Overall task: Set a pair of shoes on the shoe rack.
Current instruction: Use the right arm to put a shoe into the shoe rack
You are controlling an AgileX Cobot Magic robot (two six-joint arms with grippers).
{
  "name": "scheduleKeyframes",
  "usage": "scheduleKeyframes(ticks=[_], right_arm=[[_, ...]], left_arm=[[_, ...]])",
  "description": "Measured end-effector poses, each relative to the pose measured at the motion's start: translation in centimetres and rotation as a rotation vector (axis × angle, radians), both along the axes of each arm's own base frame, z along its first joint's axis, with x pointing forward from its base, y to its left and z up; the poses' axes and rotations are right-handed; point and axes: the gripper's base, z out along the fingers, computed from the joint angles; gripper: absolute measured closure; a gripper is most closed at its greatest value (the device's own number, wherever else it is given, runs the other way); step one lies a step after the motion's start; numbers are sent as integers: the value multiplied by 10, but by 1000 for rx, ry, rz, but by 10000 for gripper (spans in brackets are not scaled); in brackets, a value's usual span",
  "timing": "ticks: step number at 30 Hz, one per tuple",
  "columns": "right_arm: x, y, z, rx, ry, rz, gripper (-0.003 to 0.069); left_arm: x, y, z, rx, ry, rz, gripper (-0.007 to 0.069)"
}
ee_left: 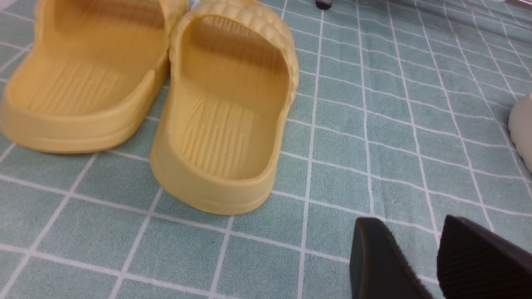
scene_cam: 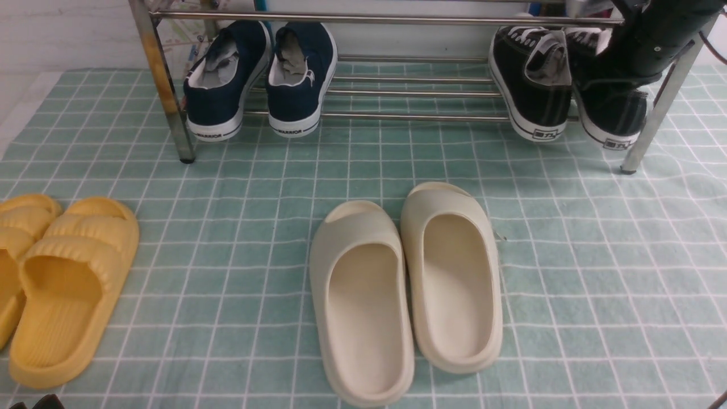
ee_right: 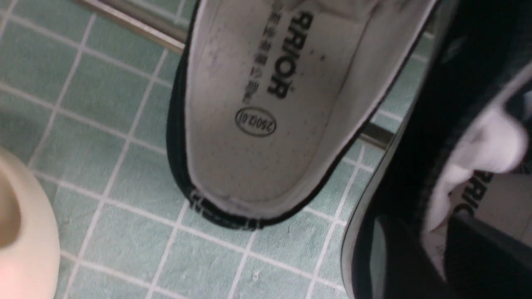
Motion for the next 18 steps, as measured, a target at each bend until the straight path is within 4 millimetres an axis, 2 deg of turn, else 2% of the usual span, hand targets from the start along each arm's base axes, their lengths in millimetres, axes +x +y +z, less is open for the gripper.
scheduleKeyframes(ticks=[3,5,6,8,14,18], right_arm=[[-4,-1,6,7,7,-31,277],[-8,-2,11,8,25,-33,234],[-13,-2,18,9,31,-32,197],[-19,-2,31,17,16,-41,167],[-39,-3,55,44,-6,-84,205],[-74,-5,59,42,60,-97,350]], left_arm=[[0,0,0,0,0,0,386],[0,0,0,0,0,0,386],[0,0,0,0,0,0,386],[0,0,0,0,0,0,386],[0,0,0,0,0,0,386],[0,0,0,0,0,0,386]])
